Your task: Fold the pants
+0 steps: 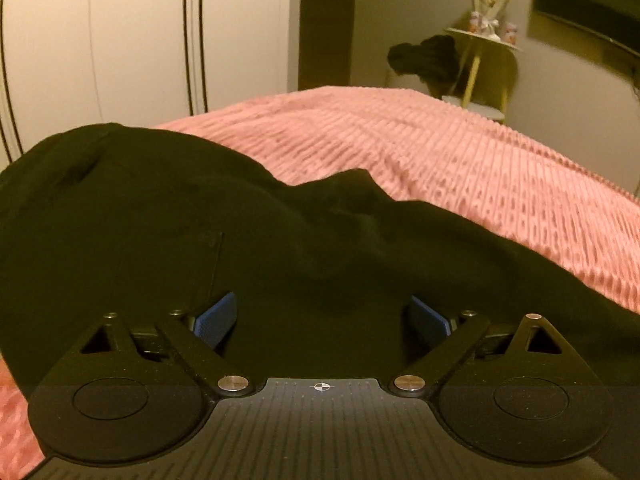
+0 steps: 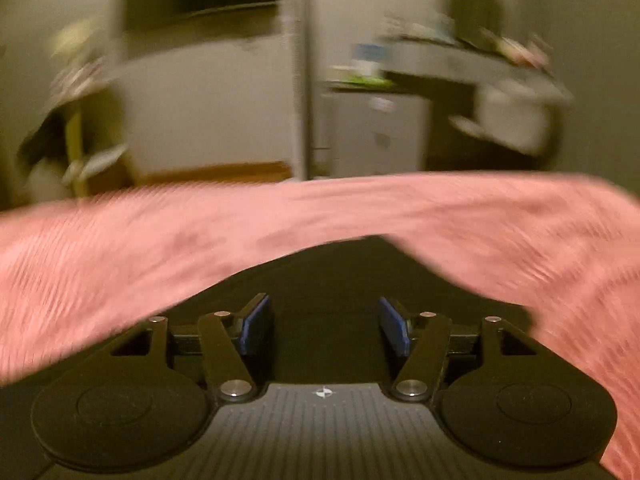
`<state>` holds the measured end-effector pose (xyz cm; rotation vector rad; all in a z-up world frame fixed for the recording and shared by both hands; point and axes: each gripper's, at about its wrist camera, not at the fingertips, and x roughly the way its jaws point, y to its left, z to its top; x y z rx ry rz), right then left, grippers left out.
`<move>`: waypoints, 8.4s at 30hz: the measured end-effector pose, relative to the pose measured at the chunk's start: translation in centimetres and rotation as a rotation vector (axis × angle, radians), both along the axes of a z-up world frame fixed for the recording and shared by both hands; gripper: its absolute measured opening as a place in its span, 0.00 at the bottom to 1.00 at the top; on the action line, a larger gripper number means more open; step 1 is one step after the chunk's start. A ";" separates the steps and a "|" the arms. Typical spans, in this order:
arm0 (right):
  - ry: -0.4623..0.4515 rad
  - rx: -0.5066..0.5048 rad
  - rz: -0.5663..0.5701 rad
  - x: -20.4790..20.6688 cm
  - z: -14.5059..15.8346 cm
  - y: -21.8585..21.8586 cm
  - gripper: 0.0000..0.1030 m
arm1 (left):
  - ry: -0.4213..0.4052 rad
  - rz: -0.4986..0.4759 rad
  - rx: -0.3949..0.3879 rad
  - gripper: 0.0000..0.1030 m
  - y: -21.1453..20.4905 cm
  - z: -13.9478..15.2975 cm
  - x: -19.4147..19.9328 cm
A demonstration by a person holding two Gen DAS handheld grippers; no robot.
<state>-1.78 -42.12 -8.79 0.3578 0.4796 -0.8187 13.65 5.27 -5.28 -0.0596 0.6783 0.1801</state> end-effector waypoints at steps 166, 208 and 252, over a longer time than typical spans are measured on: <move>-0.131 0.433 0.804 0.7 -0.7 15.4 0.15 | 0.129 -0.227 -0.354 0.49 2.4 2.5 -4.1; 0.022 -0.062 0.755 3.3 0.0 23.3 0.11 | -0.055 -0.161 -0.317 0.60 2.9 2.8 -4.6; 0.084 -0.180 0.692 8.4 -1.5 22.0 0.34 | -0.252 -0.127 0.009 0.80 -2.7 2.7 -2.9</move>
